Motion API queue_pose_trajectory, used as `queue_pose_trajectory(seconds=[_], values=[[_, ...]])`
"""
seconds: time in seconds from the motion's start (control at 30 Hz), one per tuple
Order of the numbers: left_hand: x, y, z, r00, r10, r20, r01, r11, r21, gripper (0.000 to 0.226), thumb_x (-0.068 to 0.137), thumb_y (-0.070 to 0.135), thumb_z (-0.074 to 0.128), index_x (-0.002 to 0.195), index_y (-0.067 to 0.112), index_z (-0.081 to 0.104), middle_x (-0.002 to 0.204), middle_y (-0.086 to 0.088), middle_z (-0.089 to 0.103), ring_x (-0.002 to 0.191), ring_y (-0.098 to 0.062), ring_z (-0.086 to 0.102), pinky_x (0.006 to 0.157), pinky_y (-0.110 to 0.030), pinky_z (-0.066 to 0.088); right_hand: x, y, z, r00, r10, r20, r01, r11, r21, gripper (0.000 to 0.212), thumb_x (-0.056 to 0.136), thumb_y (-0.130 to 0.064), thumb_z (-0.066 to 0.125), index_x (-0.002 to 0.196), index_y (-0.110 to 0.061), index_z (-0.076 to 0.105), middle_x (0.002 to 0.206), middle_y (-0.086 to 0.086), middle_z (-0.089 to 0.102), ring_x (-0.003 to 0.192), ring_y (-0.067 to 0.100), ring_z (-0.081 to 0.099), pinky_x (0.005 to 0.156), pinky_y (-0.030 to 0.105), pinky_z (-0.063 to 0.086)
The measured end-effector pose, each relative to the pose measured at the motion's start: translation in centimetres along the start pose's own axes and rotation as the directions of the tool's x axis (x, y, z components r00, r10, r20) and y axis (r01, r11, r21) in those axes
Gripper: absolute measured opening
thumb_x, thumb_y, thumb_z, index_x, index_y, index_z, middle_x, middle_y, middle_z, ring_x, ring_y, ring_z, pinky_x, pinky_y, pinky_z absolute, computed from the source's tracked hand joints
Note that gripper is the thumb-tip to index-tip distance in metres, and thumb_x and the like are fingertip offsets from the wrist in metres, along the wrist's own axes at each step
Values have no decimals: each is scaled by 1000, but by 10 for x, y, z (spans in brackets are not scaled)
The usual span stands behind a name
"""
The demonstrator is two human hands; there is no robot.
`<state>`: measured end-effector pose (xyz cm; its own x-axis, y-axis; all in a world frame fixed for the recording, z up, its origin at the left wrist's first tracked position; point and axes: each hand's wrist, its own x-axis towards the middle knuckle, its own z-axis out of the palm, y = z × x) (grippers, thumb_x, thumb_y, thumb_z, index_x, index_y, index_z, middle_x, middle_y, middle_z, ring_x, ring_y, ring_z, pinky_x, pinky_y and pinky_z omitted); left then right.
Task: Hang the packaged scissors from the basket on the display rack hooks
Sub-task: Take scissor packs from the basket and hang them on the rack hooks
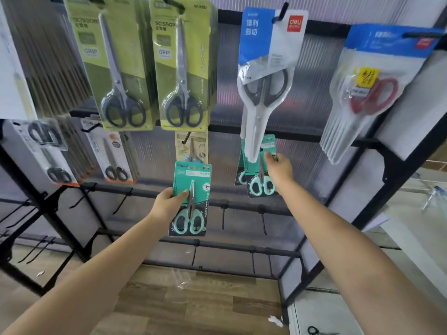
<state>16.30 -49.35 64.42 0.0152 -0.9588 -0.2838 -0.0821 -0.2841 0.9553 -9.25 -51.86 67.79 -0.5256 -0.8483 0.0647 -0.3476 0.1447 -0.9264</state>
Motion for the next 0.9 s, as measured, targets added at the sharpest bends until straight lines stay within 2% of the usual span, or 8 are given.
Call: queue_pose_trajectory(seconds=[0.1, 0.23, 0.4, 0.47, 0.6, 0.7, 0.77, 0.9], values=[[-2, -1, -2, 1000, 14, 13, -14, 1000, 9, 17, 94, 15, 54, 109, 7, 55, 97, -11, 67, 83, -27, 66, 76, -39, 55, 3, 1, 2, 1000, -9, 20, 10, 999, -51, 28, 99, -36, 41, 97, -12, 55, 80, -2, 54, 63, 9, 49, 50, 23, 36], [-6, -3, 0, 997, 33, 66, -36, 998, 54, 13, 94, 15, 53, 105, 9, 55, 91, -7, 66, 76, -21, 65, 66, -30, 54, -1, 5, -4, 998, -31, 47, 37, 990, -137, 38, 99, -38, 42, 117, -6, 53, 105, 5, 58, 88, 18, 55, 60, 26, 40], [-14, -15, 19, 984, 13, 177, -40, 988, 148, 5, 94, 15, 54, 98, 13, 55, 98, -11, 66, 84, -26, 66, 77, -38, 54, -26, 22, -25, 998, -49, 30, 54, 978, -203, 42, 94, -26, 53, 130, -5, 46, 126, 9, 54, 114, 23, 53, 88, 28, 40], [-19, -20, 34, 972, 10, 234, -53, 982, 180, 6, 94, 12, 55, 100, 10, 55, 98, -12, 66, 84, -26, 65, 78, -38, 54, -42, 28, -31, 989, -34, 143, 68, 969, -237, 35, 94, -29, 53, 123, -10, 53, 117, 5, 59, 109, 19, 55, 85, 25, 39], [-29, -26, 64, 939, 29, 342, -99, 977, 187, 5, 94, 11, 55, 98, 10, 56, 92, -6, 65, 73, -15, 62, 65, -24, 53, -69, 37, -40, 936, 14, 352, 77, 967, -242, 24, 92, -41, 53, 104, -21, 59, 108, -2, 63, 102, 14, 58, 88, 36, 50], [-37, -26, 82, 916, 64, 395, -152, 969, 196, 6, 94, 12, 55, 99, 9, 57, 93, -5, 65, 75, -14, 62, 62, -18, 52, -82, 39, -51, 930, -11, 367, 95, 973, -212, 10, 94, -26, 54, 89, -18, 58, 86, -3, 65, 79, 11, 60, 81, 40, 52], [-41, -24, 91, 904, 67, 423, -161, 969, 189, 9, 93, 13, 56, 101, 8, 58, 97, -8, 67, 84, -21, 65, 71, -27, 55, -88, 38, -60, 936, -31, 350, 106, 974, -199, 11, 95, -18, 54, 83, -18, 56, 77, -3, 64, 66, 9, 59, 72, 36, 54], [-44, -25, 99, 895, 49, 444, -141, 974, 177, 8, 90, 11, 62, 84, 9, 57, 97, -19, 68, 89, -34, 66, 82, -46, 55, -89, 29, -78, 951, -90, 295, 146, 974, -173, 8, 95, -13, 53, 91, -10, 59, 79, -5, 62, 75, 12, 60, 68, 29, 55]])
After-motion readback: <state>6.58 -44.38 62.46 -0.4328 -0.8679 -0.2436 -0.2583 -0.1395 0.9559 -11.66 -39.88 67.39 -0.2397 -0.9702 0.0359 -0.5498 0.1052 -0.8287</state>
